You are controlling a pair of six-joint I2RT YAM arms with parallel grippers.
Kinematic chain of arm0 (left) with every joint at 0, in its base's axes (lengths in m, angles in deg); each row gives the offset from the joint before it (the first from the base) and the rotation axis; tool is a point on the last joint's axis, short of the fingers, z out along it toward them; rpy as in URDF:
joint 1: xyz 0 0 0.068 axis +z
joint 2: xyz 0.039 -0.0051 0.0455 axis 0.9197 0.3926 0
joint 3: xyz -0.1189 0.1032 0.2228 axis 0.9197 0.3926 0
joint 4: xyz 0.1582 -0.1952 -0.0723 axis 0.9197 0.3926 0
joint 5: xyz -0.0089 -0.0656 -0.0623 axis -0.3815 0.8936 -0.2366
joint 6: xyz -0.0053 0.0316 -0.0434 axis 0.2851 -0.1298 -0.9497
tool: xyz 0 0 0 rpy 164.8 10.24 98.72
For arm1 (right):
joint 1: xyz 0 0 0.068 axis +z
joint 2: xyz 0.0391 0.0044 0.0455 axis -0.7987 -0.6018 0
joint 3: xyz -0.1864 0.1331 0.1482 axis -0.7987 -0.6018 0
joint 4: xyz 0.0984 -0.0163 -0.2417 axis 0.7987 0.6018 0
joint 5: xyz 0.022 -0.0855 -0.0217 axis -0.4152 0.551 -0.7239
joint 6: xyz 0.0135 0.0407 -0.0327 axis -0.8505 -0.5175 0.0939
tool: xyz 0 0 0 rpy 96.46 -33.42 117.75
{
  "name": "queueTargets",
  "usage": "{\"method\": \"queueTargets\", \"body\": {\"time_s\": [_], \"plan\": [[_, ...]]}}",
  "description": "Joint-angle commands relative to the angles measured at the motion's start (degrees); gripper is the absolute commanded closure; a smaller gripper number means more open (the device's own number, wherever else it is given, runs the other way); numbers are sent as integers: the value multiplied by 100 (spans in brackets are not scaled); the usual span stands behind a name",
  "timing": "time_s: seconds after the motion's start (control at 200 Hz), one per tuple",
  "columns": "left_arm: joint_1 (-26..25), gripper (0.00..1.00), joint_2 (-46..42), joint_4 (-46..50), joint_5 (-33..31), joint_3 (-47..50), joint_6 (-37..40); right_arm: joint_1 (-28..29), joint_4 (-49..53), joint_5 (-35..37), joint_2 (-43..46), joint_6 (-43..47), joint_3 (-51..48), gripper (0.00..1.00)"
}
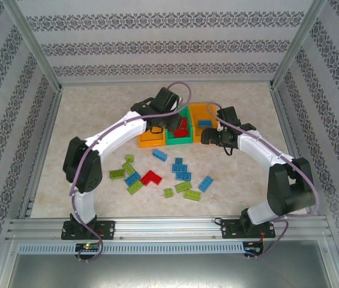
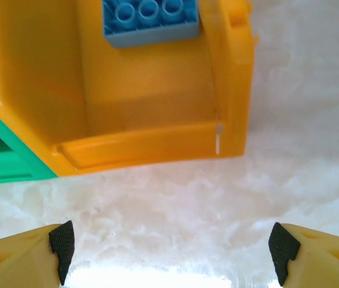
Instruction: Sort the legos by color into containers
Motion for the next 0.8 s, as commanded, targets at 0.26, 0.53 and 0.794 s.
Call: {"method": "queueTargets", "body": {"time_s": [0.26, 0.53, 0.794], "plan": [[278, 70, 1283, 558, 376, -1252, -978, 401, 716, -190, 949, -1896, -996, 16], [279, 35, 1272, 466, 526, -1239, -1074, 724, 926, -335, 1264, -2631, -1517, 16], [279, 12, 908, 289, 397, -926, -1351, 1321, 1379, -599, 1006, -3058, -1416, 17]]}}
